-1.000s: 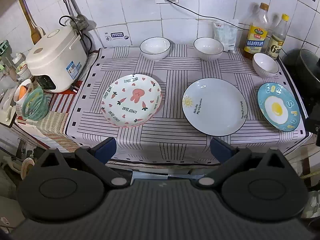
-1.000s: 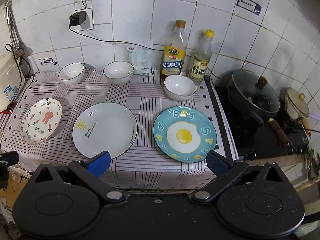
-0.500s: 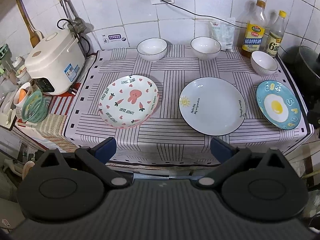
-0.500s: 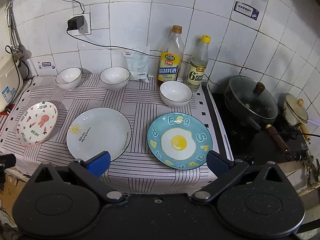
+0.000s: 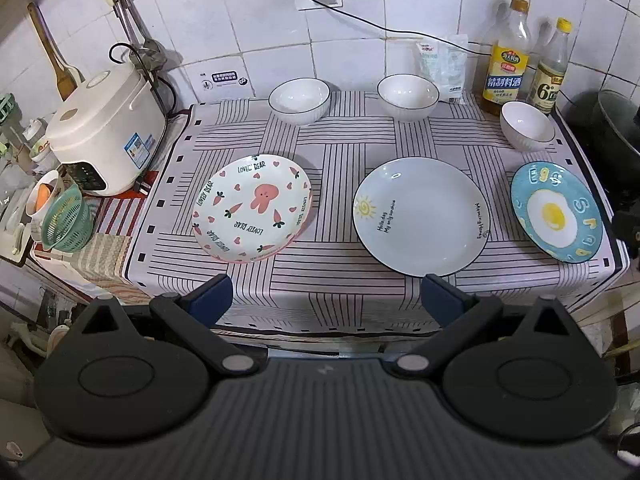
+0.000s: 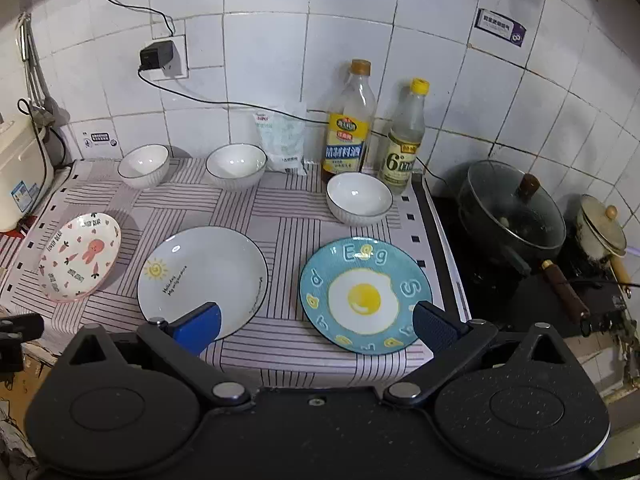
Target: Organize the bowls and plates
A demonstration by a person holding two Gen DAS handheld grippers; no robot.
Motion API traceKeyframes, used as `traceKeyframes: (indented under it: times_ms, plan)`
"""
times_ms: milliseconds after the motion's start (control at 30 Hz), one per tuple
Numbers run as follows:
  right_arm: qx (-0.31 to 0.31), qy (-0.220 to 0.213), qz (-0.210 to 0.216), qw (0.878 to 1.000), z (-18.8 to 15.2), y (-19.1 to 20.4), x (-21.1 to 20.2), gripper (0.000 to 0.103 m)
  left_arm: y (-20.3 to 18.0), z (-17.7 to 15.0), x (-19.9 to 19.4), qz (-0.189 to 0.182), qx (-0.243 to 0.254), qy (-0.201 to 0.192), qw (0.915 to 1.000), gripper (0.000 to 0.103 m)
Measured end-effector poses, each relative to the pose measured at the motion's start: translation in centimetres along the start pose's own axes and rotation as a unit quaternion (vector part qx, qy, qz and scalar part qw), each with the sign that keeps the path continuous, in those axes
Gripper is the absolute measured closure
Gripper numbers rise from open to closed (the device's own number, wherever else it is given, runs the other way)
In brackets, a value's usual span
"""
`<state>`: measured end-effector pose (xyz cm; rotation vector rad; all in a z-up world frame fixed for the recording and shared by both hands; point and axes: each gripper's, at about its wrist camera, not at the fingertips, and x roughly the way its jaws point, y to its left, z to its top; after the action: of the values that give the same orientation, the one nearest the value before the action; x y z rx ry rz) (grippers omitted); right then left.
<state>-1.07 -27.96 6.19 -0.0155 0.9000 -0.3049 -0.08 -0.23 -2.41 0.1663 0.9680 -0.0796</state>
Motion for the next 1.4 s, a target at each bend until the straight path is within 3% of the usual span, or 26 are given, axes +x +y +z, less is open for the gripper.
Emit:
traceKeyframes:
  times_ms: [300,467,600,700,833,933,1000,1100,1200,1267,1333,1400]
  plan:
    - [0.006,-0.013,0.013,1.000,0.6,-0.3,0.5,0.000,0.0,0.3,0.6,-0.001,-0.005,0.000,1.0000,0.001]
    - [0.012,-0.051,0.044,0.998,0.0,-0.3,1.9,0.000,0.5,0.7,1.6,-0.045,-0.035,-0.017,0.9982,0.003]
    - [-0.046,-0.114,0.116,0.986,-2.0,0.4,4.6,0.000,0.5,0.8,4.0,-0.035,-0.025,-0.021,0.9989,0.003]
    - [-0.046,-0.092,0.149,0.983,-3.2,0.7,8.5,0.001,0.7,0.9,7.5,-0.033,-0.027,0.004,0.9991,0.004]
    - [-0.007,-0.005,0.198,0.980,-4.5,0.8,14.7,0.023,0.4,0.8,13.0,-0.043,-0.051,0.046,0.9967,0.012]
    - [0.055,0.034,0.237,0.969,-5.9,0.8,18.0,0.026,0.0,0.7,16.2,-0.067,-0.064,0.047,0.9946,0.014]
    - [0.090,0.055,0.239,0.965,-7.0,1.1,19.9,0.027,-0.3,0.8,18.2,-0.077,-0.070,0.037,0.9939,0.014]
    - [0.115,0.073,0.245,0.960,-7.8,1.6,21.4,0.039,-0.5,1.2,20.9,-0.093,-0.081,0.057,0.9907,0.019]
    - [0.123,0.070,0.252,0.957,-7.8,2.5,22.2,0.045,-0.2,1.5,23.1,-0.099,-0.105,0.072,0.9869,0.021]
    - [0.134,0.070,0.242,0.959,-7.7,2.6,22.8,0.056,-0.3,1.9,24.2,-0.100,-0.108,0.086,0.9854,0.028]
    - [0.158,0.079,0.242,0.954,-7.8,2.3,23.4,0.078,-0.5,2.3,25.0,-0.106,-0.101,0.093,0.9849,0.037]
    - [0.178,0.079,0.239,0.951,-7.8,1.9,23.9,0.081,-0.6,2.5,25.7,-0.118,-0.090,0.101,0.9838,0.048]
